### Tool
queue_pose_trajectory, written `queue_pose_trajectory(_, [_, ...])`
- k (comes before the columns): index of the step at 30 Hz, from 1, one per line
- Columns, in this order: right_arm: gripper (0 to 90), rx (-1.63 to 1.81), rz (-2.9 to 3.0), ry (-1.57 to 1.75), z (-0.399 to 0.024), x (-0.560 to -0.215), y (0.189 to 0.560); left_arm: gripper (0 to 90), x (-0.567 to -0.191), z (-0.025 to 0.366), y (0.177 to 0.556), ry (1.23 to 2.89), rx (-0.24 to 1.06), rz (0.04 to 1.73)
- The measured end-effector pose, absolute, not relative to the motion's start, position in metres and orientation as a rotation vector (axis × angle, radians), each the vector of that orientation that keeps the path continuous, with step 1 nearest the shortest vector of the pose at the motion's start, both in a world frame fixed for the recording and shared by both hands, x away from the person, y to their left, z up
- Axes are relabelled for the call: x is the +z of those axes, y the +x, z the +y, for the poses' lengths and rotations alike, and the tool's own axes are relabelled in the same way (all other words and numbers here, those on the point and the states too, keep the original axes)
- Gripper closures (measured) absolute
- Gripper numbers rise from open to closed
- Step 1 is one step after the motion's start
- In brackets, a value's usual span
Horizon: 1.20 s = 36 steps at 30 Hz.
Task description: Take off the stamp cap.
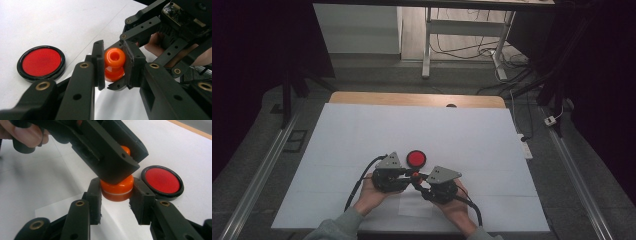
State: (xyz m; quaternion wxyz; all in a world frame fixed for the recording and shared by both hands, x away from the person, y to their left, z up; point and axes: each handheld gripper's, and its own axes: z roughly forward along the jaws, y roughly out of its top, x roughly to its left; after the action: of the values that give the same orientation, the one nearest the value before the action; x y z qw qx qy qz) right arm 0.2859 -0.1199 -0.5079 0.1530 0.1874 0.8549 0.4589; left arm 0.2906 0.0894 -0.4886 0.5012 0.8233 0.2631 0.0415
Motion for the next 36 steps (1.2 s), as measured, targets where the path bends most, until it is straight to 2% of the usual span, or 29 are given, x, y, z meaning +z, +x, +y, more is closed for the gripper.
queue_pose_trajectory(36, [64.3,1.277,2.413,0.52,-0.1194,-0.5099,0.2823,72.5,-0.4897,0.0886,0.2901,1.976,0.114,0.642])
